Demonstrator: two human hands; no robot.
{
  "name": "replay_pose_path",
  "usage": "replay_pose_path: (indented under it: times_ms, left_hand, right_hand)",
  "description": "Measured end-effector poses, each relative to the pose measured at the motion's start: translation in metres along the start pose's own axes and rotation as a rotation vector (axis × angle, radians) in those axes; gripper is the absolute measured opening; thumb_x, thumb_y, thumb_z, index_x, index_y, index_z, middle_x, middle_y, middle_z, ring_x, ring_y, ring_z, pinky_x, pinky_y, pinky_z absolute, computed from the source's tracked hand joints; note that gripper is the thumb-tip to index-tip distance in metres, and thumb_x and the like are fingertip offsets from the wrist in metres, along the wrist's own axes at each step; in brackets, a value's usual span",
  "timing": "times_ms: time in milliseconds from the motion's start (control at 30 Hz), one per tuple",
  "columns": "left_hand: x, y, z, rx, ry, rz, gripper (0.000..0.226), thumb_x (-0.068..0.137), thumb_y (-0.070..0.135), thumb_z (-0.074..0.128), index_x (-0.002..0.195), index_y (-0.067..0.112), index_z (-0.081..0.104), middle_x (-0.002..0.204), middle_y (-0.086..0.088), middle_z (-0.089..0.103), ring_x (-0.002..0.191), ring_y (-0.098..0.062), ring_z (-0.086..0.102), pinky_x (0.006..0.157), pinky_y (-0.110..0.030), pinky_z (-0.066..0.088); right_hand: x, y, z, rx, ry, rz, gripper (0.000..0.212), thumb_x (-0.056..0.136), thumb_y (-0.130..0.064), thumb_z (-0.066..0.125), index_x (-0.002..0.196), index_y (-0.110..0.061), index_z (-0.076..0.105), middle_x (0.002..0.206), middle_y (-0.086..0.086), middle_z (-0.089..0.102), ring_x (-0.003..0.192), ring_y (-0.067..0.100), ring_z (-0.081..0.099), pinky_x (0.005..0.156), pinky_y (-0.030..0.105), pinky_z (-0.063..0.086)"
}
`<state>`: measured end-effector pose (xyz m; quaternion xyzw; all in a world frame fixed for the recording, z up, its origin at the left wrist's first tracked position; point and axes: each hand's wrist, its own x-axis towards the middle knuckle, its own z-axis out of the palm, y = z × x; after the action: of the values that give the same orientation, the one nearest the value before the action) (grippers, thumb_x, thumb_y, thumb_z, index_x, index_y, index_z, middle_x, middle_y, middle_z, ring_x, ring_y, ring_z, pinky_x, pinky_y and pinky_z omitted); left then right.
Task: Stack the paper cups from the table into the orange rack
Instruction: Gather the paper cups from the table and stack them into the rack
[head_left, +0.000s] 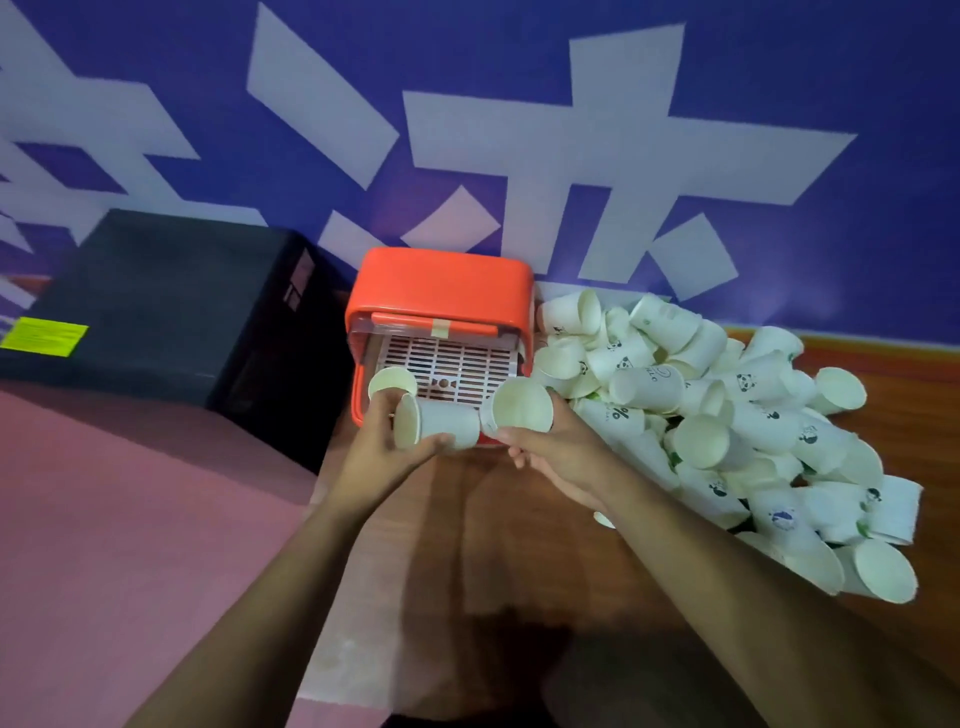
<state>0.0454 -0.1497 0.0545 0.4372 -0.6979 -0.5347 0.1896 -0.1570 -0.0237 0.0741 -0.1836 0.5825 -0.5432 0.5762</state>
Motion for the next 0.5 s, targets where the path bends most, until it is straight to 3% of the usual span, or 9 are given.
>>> replay_pose_path:
  times_ms: [100, 200, 233, 300, 367, 433, 500]
  left_hand:
    - [0.009, -0.001, -0.008, 0.009, -0.007, 0.078, 0.064, 0.075, 0.044, 0.084, 0.129, 0.032, 0.052, 0.13, 0.008, 0.057, 0.122, -0.004, 0.054, 0.103, -0.025, 0.044]
    - [0.014, 0.0, -0.015, 0.046, -0.034, 0.123, 0.069, 0.077, 0.036, 0.085, 0.136, 0.042, 0.051, 0.133, 0.009, 0.05, 0.125, 0.008, 0.045, 0.101, -0.005, 0.035]
    - [0.016, -0.003, -0.017, 0.048, -0.042, 0.136, 0.071, 0.078, 0.03, 0.085, 0.138, 0.042, 0.049, 0.132, 0.007, 0.049, 0.123, 0.009, 0.046, 0.101, -0.007, 0.037]
    - [0.023, -0.01, -0.025, 0.02, 0.005, 0.15, 0.075, 0.078, 0.023, 0.085, 0.141, 0.036, 0.046, 0.134, 0.005, 0.05, 0.124, 0.003, 0.049, 0.107, -0.024, 0.044]
    - [0.031, -0.014, -0.038, -0.027, 0.072, 0.137, 0.076, 0.075, 0.028, 0.086, 0.138, 0.036, 0.044, 0.137, 0.008, 0.05, 0.125, -0.005, 0.053, 0.105, -0.035, 0.048]
    - [0.038, -0.018, -0.049, -0.025, 0.135, 0.151, 0.072, 0.073, 0.031, 0.084, 0.131, 0.047, 0.044, 0.134, 0.014, 0.048, 0.124, -0.004, 0.052, 0.102, -0.031, 0.048]
    - [0.044, -0.019, -0.055, 0.027, 0.174, 0.188, 0.073, 0.073, 0.027, 0.083, 0.128, 0.052, 0.041, 0.13, 0.024, 0.043, 0.125, -0.001, 0.047, 0.101, -0.017, 0.042]
  right_hand:
    - [0.015, 0.0, 0.015, -0.178, 0.069, -0.063, 0.066, 0.067, -0.014, 0.086, 0.122, -0.021, 0.05, 0.102, 0.012, 0.065, 0.063, 0.016, 0.057, 0.055, 0.034, 0.046]
    - [0.022, -0.001, 0.023, -0.421, 0.112, -0.074, 0.063, 0.065, -0.035, 0.086, 0.116, -0.034, 0.049, 0.097, 0.009, 0.066, 0.057, 0.021, 0.055, 0.052, 0.034, 0.047]
    - [0.024, -0.003, 0.026, -0.498, 0.134, -0.064, 0.062, 0.065, -0.04, 0.084, 0.115, -0.037, 0.046, 0.097, 0.005, 0.065, 0.059, 0.019, 0.056, 0.049, 0.029, 0.046]
    - [0.028, -0.005, 0.03, -0.572, 0.168, -0.068, 0.058, 0.07, -0.042, 0.08, 0.115, -0.04, 0.042, 0.1, -0.001, 0.061, 0.062, 0.016, 0.058, 0.046, 0.019, 0.044]
    - [0.033, -0.005, 0.034, -0.586, 0.175, -0.1, 0.054, 0.074, -0.04, 0.078, 0.114, -0.04, 0.041, 0.1, -0.005, 0.061, 0.064, 0.018, 0.064, 0.05, 0.024, 0.05]
    - [0.037, -0.002, 0.035, -0.619, 0.2, -0.132, 0.058, 0.069, -0.048, 0.078, 0.114, -0.044, 0.04, 0.104, -0.009, 0.06, 0.08, 0.021, 0.067, 0.065, 0.036, 0.058]
    - [0.041, 0.001, 0.037, -0.631, 0.22, -0.179, 0.063, 0.064, -0.052, 0.077, 0.114, -0.046, 0.039, 0.109, -0.011, 0.058, 0.096, 0.018, 0.062, 0.077, 0.04, 0.057]
